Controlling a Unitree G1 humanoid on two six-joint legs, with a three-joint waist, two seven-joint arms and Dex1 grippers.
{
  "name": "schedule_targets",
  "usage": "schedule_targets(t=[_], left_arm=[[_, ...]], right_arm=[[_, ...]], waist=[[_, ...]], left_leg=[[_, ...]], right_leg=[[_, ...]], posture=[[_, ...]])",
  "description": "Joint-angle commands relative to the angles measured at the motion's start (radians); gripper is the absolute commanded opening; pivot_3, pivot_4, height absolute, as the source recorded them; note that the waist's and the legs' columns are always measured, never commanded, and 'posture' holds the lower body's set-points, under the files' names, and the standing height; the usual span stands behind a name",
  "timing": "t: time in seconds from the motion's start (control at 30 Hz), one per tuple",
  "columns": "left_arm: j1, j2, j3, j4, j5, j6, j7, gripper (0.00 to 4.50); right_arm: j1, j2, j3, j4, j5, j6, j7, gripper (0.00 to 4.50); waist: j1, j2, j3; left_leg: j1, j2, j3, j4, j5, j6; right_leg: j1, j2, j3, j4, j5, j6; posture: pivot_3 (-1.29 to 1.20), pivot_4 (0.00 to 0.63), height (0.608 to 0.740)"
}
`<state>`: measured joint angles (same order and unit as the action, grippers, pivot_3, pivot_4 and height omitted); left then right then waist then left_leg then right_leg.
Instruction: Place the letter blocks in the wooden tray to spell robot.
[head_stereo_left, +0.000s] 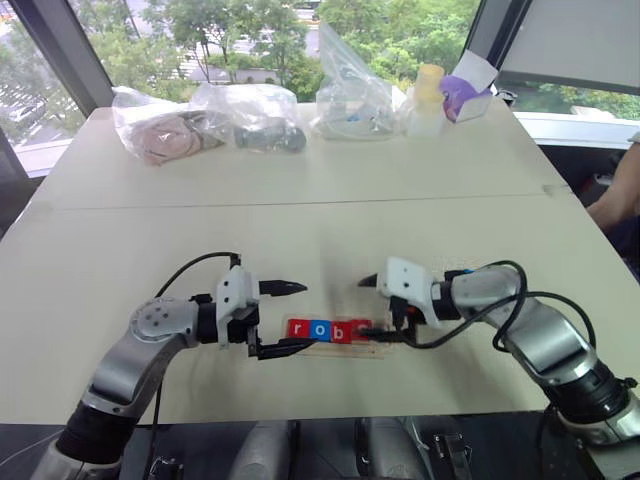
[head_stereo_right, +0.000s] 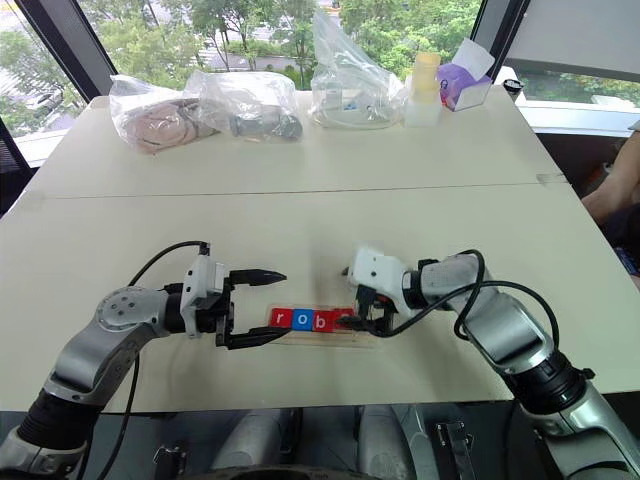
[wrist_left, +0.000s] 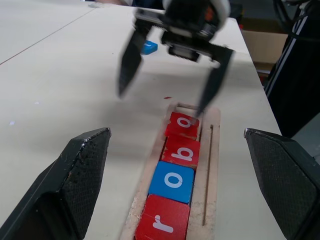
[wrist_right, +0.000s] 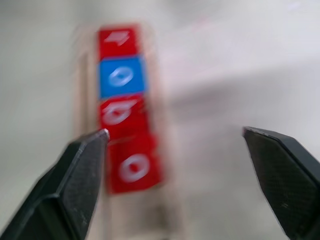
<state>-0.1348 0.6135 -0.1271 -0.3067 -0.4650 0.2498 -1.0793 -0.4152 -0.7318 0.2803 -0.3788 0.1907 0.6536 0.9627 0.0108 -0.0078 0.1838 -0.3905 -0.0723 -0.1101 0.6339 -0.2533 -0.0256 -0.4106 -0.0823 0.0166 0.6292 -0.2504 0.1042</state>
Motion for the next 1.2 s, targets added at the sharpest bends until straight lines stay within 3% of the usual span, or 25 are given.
schedule_targets(t=[0.03, 0.33, 0.9, 1.03, 1.13, 1.2], left_arm=[[-0.016, -0.003, 0.004, -0.018, -0.002, -0.01, -0.004, 4.5], [-0.024, 0.001, 0.009, -0.014, -0.003, -0.006, -0.013, 4.5], [-0.022, 0.003, 0.011, -0.018, -0.003, -0.004, -0.011, 4.5], [-0.018, 0.004, 0.008, -0.022, -0.003, -0.004, -0.012, 4.5], [-0.016, 0.001, 0.006, -0.025, -0.004, -0.003, -0.009, 4.5], [-0.014, -0.002, 0.004, -0.023, -0.001, -0.008, -0.008, 4.5]], right_arm=[[-0.015, 0.021, -0.015, 0.036, -0.038, -0.047, -0.054, 4.43], [0.017, 0.027, 0.023, 0.091, -0.098, -0.146, -0.069, 4.43], [0.044, 0.019, 0.017, 0.053, -0.101, -0.164, -0.023, 4.43], [0.023, 0.051, -0.031, 0.069, -0.103, -0.15, -0.089, 4.43], [-0.014, 0.096, -0.146, 0.114, -0.137, -0.086, -0.26, 4.43], [-0.001, 0.131, -0.241, 0.092, -0.135, 0.054, -0.363, 4.43]], waist=[[0.0, 0.0, 0.0], [-0.002, 0.0, 0.0], [-0.002, 0.0, 0.0], [-0.002, 0.0, 0.0], [-0.002, 0.0, 0.0], [0.001, 0.0, 0.0]], left_leg=[[0.0, 0.0, 0.0, 0.0, 0.0, 0.0], [0.0, 0.0, 0.0, 0.0, 0.0, 0.0], [0.0, 0.0, 0.0, 0.0, 0.0, 0.0], [0.0, 0.0, 0.0, 0.0, 0.0, 0.0], [0.0, 0.0, 0.0, 0.0, 0.0, 0.0], [0.0, 0.0, 0.0, 0.0, 0.001, -0.001]], right_leg=[[0.0, 0.0, 0.0, 0.0, 0.0, 0.0], [0.0, 0.0, 0.0, 0.0, 0.0, 0.0], [0.0, 0.0, 0.0, 0.0, 0.0, 0.0], [0.0, 0.0, 0.0, 0.0, 0.0, 0.0], [-0.001, 0.0, 0.0, 0.001, 0.0, 0.0], [-0.001, 0.0, 0.001, 0.001, 0.0, -0.001]], posture=[[0.0, 0.15, 0.74], [0.0, 0.15, 0.74], [0.0, 0.15, 0.74], [0.0, 0.15, 0.74], [0.0, 0.15, 0.74], [0.0, 0.15, 0.74]])
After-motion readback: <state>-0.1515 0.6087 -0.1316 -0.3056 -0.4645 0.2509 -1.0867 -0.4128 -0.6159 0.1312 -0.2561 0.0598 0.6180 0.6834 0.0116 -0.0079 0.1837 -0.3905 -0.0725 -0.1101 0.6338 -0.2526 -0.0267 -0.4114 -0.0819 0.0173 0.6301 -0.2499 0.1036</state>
